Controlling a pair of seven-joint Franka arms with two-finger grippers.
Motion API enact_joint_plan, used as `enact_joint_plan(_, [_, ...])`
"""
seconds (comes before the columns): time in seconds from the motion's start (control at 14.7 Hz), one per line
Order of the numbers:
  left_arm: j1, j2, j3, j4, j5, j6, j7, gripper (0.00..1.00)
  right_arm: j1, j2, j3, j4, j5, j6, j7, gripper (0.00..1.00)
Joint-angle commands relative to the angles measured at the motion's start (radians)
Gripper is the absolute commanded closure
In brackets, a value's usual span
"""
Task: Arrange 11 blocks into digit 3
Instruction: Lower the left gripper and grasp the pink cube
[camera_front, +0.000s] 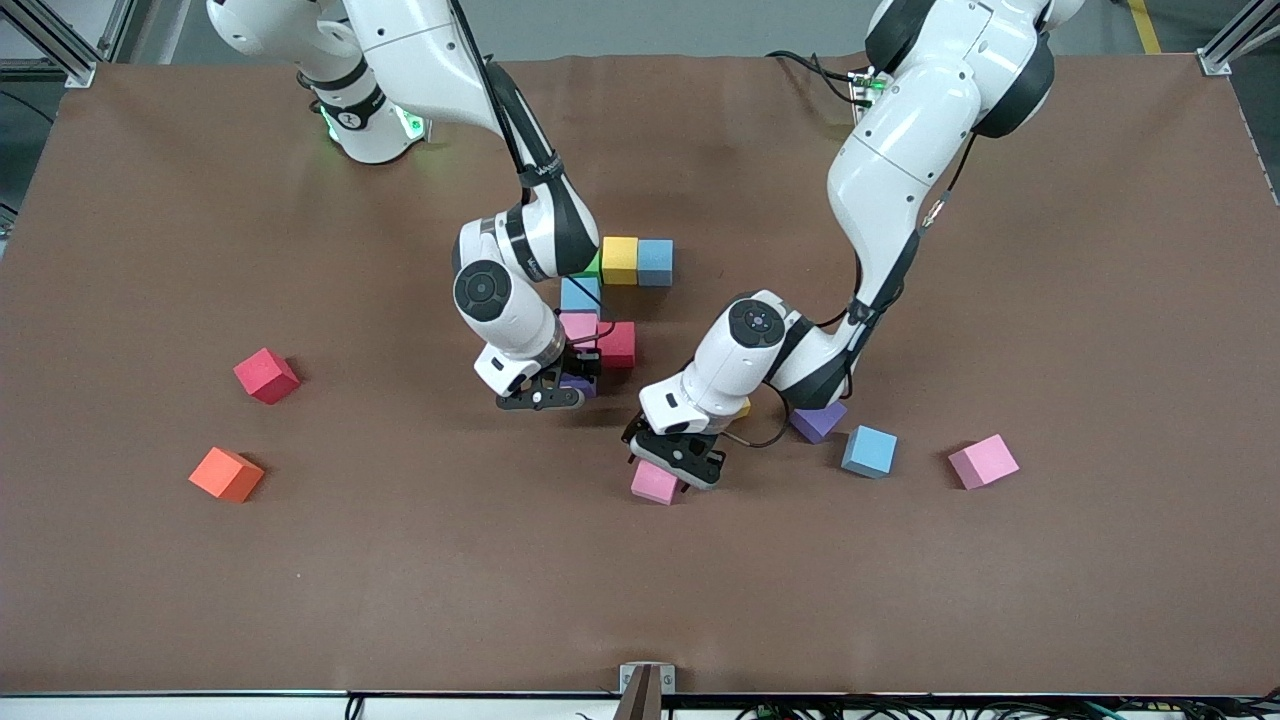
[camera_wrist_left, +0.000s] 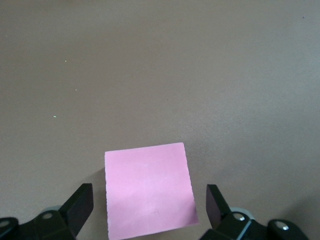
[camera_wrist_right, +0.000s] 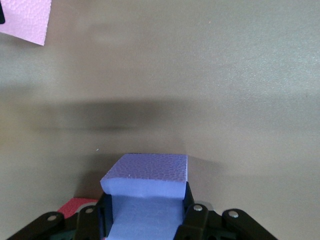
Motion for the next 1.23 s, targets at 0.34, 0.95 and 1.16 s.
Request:
enact_joint_plan(0.34, [-0.002,0.025,0.004,0.022,0.026,0.029,0.003,0.08,0.01,-0.025,-0.011,-0.067,0.013,-0.01,0.007,0.0])
enact_joint_plan(0.95, [0.0,0.008,0.003,0.018,0.027,0.029,-0.003,0.63,0.007,-0.026,-0.009,-0.033,0.015,-0.011,0.087,0.0])
enact_joint_plan(1.16, [0.026,-0.012,0.003,0.011,0.029,0.02,-0.003,0.67,0.011,-0.025,-0.007,-0.032,0.015,-0.01,0.111,0.0])
